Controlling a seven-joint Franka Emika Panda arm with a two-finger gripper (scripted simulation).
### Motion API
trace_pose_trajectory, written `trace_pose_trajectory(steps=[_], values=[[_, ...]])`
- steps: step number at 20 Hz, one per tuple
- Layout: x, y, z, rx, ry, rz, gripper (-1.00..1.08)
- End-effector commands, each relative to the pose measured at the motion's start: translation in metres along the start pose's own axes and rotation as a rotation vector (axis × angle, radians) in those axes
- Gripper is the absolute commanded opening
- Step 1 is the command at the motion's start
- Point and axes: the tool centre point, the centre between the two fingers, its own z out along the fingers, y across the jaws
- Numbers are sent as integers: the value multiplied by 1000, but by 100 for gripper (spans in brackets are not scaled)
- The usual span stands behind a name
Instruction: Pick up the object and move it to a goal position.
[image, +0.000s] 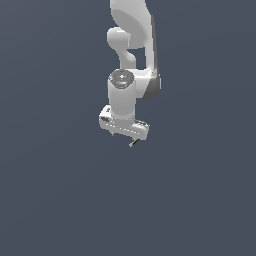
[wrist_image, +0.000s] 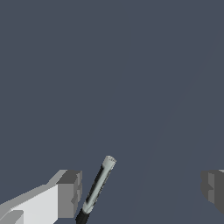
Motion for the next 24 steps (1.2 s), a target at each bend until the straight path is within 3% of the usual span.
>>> trace_pose_trajectory(steps=[1, 14, 24], values=[[-9, -8, 9, 3, -1, 54, 100], [-60, -38, 50, 8, -3, 323, 100], [-81, -46, 65, 8, -3, 434, 100]])
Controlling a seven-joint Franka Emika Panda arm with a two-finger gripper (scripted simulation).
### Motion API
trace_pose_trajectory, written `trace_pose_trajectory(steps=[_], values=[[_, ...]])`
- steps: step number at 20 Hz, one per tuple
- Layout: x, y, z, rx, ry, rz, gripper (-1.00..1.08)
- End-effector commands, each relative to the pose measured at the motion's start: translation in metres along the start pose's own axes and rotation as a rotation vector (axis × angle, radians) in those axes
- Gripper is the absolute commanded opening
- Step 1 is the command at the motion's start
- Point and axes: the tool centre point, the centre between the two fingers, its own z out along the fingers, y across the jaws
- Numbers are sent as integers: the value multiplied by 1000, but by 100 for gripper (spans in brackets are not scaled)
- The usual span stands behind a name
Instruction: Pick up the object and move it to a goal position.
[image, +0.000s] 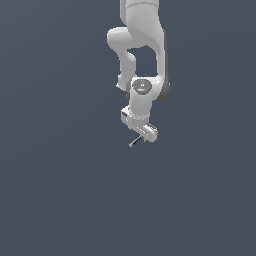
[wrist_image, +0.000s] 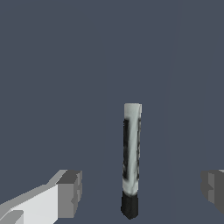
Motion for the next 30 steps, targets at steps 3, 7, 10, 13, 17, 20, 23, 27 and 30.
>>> trace_pose_trajectory(steps=[3, 7, 10, 13, 17, 20, 23, 27, 30], values=[[-5, 1, 3, 0, 1, 25, 100], [-5, 0, 3, 0, 0, 23, 100], [-5, 1, 8, 0, 0, 23, 100], [-5, 1, 17, 0, 0, 24, 100], [-6, 1, 36, 0, 1, 26, 100], [-6, 1, 47, 0, 1, 27, 100], [-6, 1, 52, 0, 1, 27, 100], [-6, 1, 53, 0, 1, 27, -100], [-6, 1, 53, 0, 1, 27, -100]])
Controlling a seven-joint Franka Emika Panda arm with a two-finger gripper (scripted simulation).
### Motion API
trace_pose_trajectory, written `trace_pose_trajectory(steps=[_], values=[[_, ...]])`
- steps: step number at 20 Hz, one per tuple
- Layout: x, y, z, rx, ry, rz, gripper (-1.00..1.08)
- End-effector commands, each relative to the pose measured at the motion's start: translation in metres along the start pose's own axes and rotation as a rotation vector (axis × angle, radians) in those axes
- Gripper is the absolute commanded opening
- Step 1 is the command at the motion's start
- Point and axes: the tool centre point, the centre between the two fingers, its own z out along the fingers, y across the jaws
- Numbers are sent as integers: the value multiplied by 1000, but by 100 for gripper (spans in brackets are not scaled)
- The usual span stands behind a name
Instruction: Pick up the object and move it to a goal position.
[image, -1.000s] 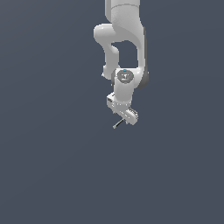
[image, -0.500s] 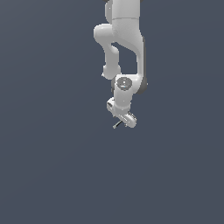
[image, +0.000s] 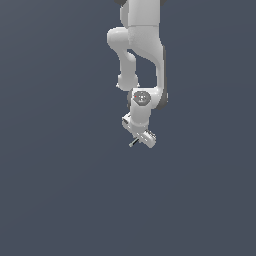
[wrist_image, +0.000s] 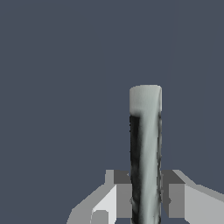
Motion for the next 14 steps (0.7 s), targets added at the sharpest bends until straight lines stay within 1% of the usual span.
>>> trace_pose_trajectory(steps=[1, 8, 14], values=[[0, 0, 0, 0, 0, 0, -100], [-1, -1, -1, 0, 0, 0, -100], [-14, -7, -15, 0, 0, 0, -100]])
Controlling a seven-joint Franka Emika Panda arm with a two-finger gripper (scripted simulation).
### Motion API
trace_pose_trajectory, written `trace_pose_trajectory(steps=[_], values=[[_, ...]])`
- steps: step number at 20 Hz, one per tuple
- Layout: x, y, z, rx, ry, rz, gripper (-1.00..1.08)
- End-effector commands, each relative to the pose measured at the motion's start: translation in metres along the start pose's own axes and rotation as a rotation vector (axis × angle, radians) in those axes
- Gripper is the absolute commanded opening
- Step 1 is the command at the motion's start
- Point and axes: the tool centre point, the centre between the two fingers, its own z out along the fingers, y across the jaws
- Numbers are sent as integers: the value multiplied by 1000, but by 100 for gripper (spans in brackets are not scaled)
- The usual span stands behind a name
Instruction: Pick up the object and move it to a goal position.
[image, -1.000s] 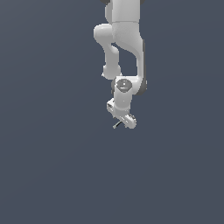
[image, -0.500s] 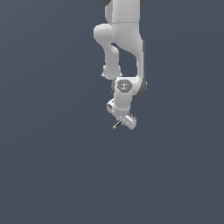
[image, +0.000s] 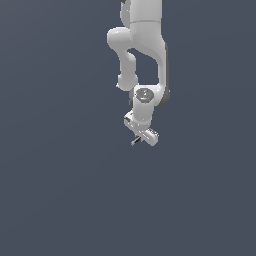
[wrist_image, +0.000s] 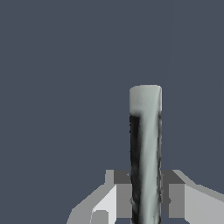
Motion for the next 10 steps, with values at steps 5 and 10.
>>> trace_pose_trajectory(steps=[5, 10], values=[[-28, -15, -30, 1, 0, -1, -100], [-60, -33, -65, 1, 0, -1, -100]])
